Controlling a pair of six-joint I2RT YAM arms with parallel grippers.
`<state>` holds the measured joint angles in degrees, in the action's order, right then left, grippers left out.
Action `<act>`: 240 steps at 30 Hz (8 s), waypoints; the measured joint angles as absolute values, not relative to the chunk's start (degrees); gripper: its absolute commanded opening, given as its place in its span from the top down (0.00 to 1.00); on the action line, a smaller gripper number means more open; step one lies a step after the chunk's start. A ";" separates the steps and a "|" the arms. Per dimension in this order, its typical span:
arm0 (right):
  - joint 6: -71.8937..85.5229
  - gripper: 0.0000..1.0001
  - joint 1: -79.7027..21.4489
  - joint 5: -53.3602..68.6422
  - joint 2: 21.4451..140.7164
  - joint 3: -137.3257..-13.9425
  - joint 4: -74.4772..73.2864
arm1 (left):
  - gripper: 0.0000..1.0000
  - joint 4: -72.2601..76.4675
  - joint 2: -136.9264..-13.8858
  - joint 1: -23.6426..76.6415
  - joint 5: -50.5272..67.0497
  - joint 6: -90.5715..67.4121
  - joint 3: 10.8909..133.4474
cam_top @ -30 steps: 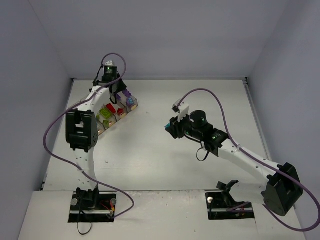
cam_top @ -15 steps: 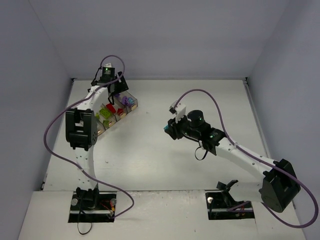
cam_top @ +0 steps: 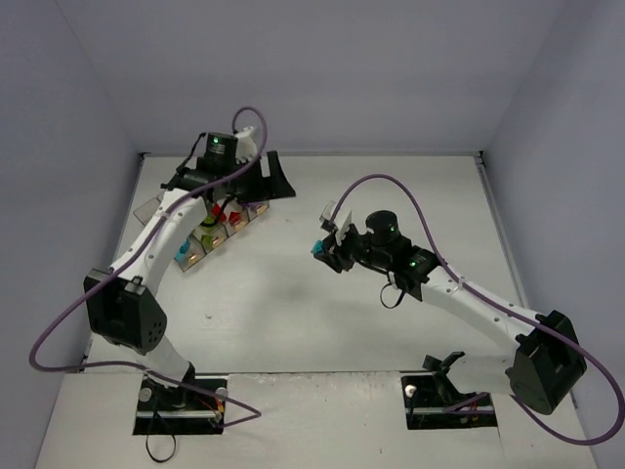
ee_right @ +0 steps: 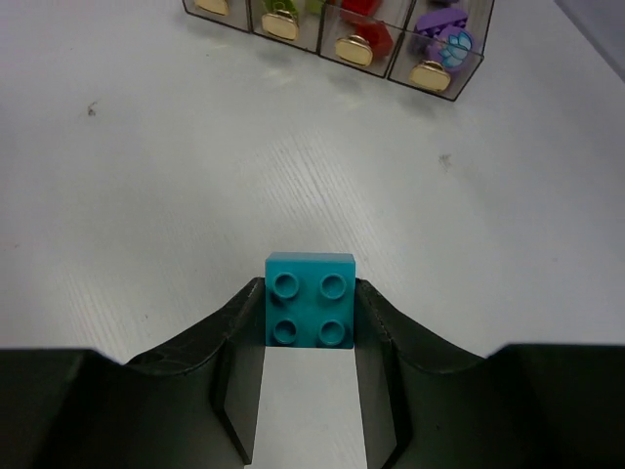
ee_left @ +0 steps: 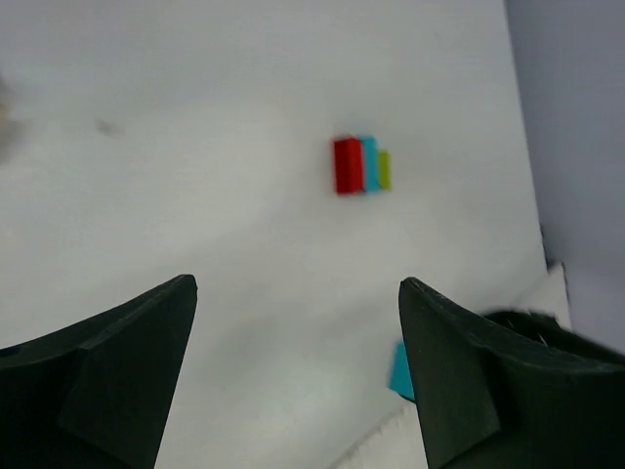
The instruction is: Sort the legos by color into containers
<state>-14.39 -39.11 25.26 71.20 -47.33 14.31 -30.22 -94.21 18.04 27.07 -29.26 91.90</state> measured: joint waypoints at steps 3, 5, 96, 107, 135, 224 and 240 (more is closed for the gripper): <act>-16.71 0.94 -39.44 27.29 71.20 -48.42 14.17 | 0.23 -31.48 -90.08 24.08 32.16 -30.26 88.31; -17.72 0.94 -39.46 28.27 71.20 -49.36 14.06 | 0.23 -32.16 -88.25 27.68 34.68 -30.85 85.91; 5.52 0.28 -17.30 9.52 97.36 -58.70 -1.08 | 0.28 -38.20 -74.85 8.95 9.28 -31.09 69.65; 6.17 0.34 -24.67 12.93 99.66 -59.07 -1.67 | 0.29 -39.64 -69.25 9.72 10.79 -31.09 66.26; -10.48 0.23 -37.39 15.62 92.51 -60.62 -8.36 | 0.29 -40.03 -70.22 12.69 20.18 -25.63 64.88; 29.15 0.44 -26.89 38.06 86.83 -57.43 5.43 | 0.59 -9.96 -83.96 44.16 11.46 0.19 61.54; 28.62 1.00 -26.59 38.85 86.89 -57.36 6.59 | 0.50 -10.41 -83.96 44.58 9.19 -0.69 61.23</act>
<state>28.62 -26.59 38.85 86.89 -57.36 6.59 -10.41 -83.96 44.58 9.19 -0.69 61.23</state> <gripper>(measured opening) 0.354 0.462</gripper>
